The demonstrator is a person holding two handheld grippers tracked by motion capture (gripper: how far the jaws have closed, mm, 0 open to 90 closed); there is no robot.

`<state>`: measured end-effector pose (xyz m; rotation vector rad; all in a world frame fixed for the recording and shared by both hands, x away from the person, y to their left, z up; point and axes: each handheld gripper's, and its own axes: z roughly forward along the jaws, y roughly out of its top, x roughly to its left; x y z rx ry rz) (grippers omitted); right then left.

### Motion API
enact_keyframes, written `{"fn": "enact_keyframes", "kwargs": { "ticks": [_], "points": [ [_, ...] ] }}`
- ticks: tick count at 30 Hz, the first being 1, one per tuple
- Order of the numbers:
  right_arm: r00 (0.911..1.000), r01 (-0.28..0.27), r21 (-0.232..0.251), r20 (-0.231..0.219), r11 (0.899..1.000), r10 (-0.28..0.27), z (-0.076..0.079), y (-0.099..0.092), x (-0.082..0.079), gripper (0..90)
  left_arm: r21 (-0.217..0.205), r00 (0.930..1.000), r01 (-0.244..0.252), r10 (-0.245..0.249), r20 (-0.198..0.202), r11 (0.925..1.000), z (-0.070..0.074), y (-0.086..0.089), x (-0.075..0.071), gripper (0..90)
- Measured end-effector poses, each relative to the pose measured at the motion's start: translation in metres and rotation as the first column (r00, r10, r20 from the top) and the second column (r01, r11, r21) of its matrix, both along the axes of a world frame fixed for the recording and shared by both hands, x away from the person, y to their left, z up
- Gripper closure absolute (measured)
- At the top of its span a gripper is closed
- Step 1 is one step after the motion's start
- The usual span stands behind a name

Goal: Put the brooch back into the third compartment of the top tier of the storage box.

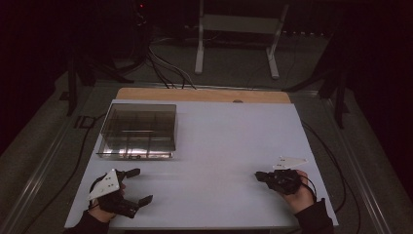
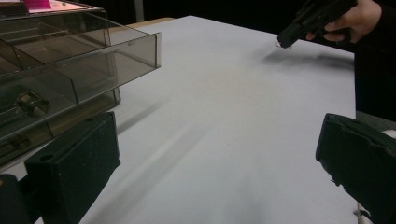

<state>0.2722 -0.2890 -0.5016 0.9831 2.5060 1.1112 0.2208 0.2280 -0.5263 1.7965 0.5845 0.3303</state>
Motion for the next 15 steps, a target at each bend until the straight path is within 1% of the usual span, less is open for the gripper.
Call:
{"fn": "enact_keyframes", "kwargs": {
  "ticks": [4,7,10,15],
  "points": [
    [0.9998,-0.015,0.006,0.011,1.0,0.015,0.007,0.009,0.005,85.9,-0.007,1.0,0.0,0.0,-0.002,1.0,0.0,0.0,0.0,0.6],
    [0.9992,-0.034,0.004,0.021,0.999,0.034,0.011,0.016,0.008,85.9,-0.001,1.0,0.004,-0.004,0.0,1.0,0.0,0.0,0.0,0.6],
    [0.9981,-0.054,0.007,0.029,0.999,0.054,0.015,0.025,0.013,86.0,-0.005,1.0,0.001,-0.001,-0.001,1.0,0.0,0.0,0.0,0.6],
    [0.9955,-0.087,-0.002,0.036,0.996,0.087,0.02,0.04,0.02,85.9,-0.005,1.0,0.004,-0.005,-0.007,1.0,0.0,0.0,0.0,0.6]
  ]
}}
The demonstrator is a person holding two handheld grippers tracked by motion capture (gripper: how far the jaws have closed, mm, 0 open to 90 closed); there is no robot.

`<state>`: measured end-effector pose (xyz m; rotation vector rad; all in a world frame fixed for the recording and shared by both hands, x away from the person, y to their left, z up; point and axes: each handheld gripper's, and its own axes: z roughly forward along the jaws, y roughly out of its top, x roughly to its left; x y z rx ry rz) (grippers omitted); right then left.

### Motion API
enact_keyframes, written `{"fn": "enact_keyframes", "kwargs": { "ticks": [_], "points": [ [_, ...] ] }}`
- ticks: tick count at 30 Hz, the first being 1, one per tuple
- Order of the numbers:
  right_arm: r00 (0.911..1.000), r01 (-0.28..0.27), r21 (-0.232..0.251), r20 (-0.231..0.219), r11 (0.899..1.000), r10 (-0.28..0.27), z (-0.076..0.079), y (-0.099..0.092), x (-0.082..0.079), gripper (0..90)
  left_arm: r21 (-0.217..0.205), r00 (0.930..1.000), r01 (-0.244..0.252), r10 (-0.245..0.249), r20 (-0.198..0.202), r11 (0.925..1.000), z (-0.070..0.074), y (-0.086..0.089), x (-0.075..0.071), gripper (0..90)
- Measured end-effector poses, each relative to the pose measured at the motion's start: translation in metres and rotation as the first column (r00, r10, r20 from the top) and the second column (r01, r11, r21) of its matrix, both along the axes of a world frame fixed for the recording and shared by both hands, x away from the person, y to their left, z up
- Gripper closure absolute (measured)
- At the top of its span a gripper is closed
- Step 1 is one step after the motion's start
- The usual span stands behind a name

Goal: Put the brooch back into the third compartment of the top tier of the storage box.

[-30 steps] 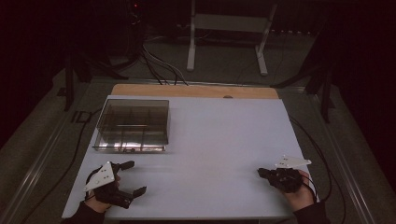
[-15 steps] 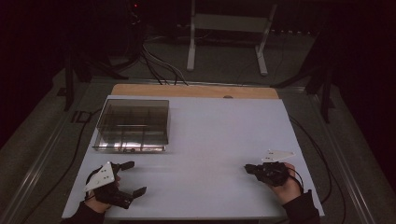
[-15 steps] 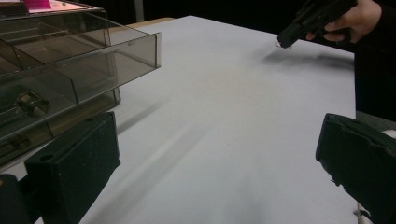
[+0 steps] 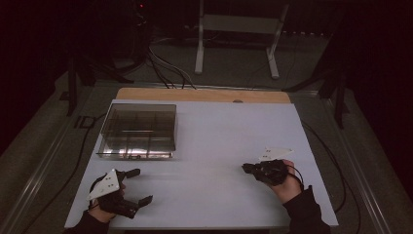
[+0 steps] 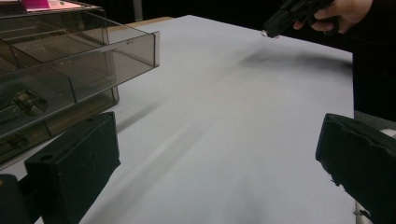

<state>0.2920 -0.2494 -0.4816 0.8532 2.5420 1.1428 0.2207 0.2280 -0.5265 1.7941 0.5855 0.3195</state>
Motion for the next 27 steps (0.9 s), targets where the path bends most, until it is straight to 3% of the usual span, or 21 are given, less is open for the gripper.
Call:
{"fn": "enact_keyframes", "kwargs": {
  "ticks": [27],
  "points": [
    [0.9912,-0.125,0.0,0.045,0.992,0.125,0.024,0.066,0.031,85.9,0.001,1.0,0.007,-0.007,0.007,1.0,0.0,-0.001,-0.002,0.6]
  ]
}}
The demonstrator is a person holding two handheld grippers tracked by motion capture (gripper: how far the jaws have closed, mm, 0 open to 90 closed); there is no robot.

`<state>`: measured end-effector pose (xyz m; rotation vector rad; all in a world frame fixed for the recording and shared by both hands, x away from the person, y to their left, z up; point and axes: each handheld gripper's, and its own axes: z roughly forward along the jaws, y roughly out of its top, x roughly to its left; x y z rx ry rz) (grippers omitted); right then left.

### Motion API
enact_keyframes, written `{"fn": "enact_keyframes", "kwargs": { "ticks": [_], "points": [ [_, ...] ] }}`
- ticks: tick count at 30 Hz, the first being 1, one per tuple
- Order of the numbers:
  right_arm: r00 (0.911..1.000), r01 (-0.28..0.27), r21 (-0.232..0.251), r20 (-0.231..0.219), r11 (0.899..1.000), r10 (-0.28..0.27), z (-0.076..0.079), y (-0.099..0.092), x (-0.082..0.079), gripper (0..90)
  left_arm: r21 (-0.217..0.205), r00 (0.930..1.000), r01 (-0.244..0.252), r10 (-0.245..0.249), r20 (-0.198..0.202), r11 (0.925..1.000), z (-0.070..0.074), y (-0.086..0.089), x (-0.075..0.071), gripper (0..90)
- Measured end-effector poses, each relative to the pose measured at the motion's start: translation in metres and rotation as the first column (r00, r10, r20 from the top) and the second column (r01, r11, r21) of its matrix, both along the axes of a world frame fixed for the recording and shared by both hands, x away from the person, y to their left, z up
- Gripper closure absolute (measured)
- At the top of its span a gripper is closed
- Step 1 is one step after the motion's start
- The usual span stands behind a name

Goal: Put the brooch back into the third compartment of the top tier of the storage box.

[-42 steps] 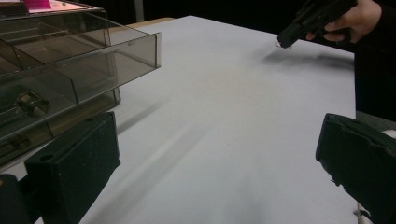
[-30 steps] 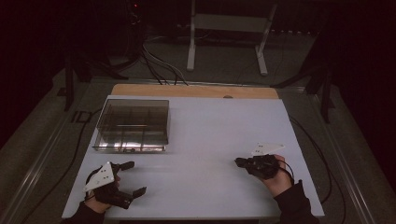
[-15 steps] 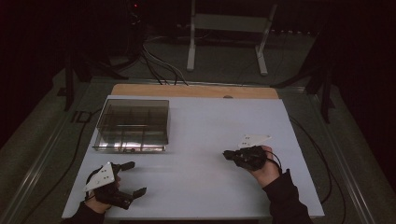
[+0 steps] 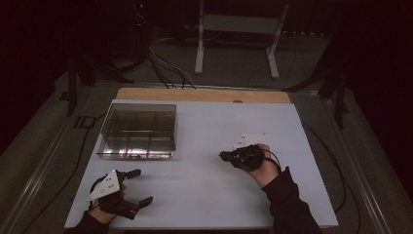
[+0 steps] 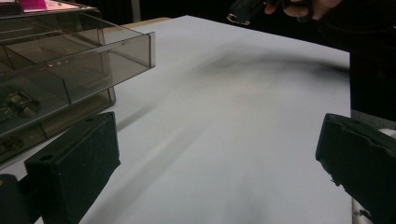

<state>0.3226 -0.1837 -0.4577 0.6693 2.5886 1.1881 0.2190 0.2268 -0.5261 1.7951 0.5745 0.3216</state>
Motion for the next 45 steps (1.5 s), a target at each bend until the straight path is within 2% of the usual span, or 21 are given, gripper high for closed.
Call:
{"fn": "enact_keyframes", "kwargs": {
  "ticks": [19,23,26,34,45],
  "points": [
    [0.996,-0.087,0.038,0.025,0.995,0.086,0.022,0.046,0.016,86.0,0.003,1.0,0.007,-0.007,0.001,1.0,0.0,0.0,-0.001,0.6],
    [0.9944,-0.102,0.032,0.031,0.994,0.101,0.027,0.056,0.017,85.9,-0.001,1.0,0.006,-0.006,0.003,1.0,0.0,0.0,-0.001,0.6],
    [0.993,-0.113,0.032,0.038,0.993,0.112,0.031,0.062,0.019,85.9,0.013,1.0,0.006,-0.006,0.004,0.9999,0.0,0.0,-0.001,0.6],
    [0.9867,-0.151,0.027,0.064,0.988,0.149,0.044,0.081,0.023,85.9,0.001,1.0,0.007,-0.007,0.005,1.0,0.0,0.0,-0.001,0.6],
    [0.9805,-0.187,0.018,0.063,0.982,0.186,0.055,0.107,0.033,85.9,-0.002,0.9999,0.009,-0.009,0.005,1.0,0.001,0.001,-0.002,0.6]
  ]
}}
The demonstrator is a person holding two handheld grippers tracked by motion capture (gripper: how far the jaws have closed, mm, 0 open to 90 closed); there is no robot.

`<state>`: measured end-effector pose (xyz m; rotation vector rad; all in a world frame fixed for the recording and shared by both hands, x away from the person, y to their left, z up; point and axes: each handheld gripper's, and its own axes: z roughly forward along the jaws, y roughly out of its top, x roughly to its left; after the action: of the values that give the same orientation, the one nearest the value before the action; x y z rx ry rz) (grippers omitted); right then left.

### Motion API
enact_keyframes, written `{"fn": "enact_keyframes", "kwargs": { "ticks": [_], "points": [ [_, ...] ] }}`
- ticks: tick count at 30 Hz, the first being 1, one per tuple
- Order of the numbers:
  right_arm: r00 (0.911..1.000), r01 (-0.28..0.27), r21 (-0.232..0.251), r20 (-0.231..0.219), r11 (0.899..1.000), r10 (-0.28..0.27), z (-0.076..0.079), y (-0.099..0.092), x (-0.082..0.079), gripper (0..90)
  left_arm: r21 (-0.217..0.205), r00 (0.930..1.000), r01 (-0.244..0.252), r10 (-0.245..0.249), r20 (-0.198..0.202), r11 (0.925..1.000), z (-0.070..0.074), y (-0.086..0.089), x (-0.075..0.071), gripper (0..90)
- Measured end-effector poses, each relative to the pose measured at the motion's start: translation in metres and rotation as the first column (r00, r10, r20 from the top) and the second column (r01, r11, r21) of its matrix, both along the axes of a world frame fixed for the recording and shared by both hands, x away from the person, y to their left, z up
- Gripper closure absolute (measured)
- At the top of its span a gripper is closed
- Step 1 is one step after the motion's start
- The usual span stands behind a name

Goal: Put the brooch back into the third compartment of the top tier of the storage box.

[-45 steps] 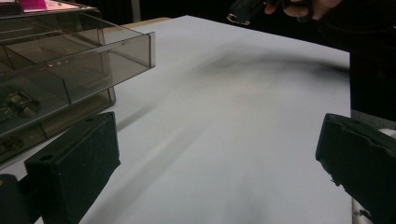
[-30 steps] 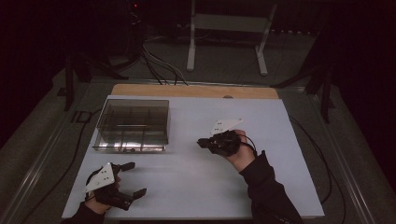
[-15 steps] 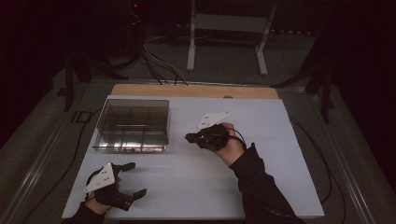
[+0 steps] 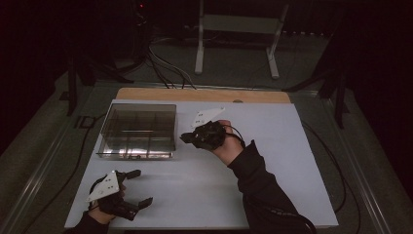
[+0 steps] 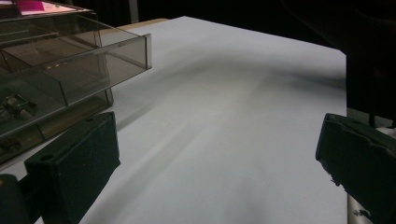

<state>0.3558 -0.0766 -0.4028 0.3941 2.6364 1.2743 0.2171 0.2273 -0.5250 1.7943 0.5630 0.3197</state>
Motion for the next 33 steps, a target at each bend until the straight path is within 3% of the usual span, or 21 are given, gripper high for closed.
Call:
{"fn": "enact_keyframes", "kwargs": {
  "ticks": [13,19,33],
  "points": [
    [0.9995,-0.031,-0.01,0.005,0.999,0.031,0.007,0.03,0.011,85.9,-0.005,1.0,-0.001,0.001,0.002,1.0,0.0,0.001,0.0,0.6],
    [0.9991,-0.041,0.008,-0.009,0.999,0.041,0.009,0.04,0.015,85.9,-0.005,1.0,0.0,0.0,0.004,1.0,0.0,0.002,0.0,0.6],
    [0.9969,-0.07,0.007,-0.036,0.998,0.07,0.001,0.071,0.018,85.8,0.002,1.0,0.004,-0.004,0.006,1.0,0.0,0.001,-0.001,0.6]
  ]
}}
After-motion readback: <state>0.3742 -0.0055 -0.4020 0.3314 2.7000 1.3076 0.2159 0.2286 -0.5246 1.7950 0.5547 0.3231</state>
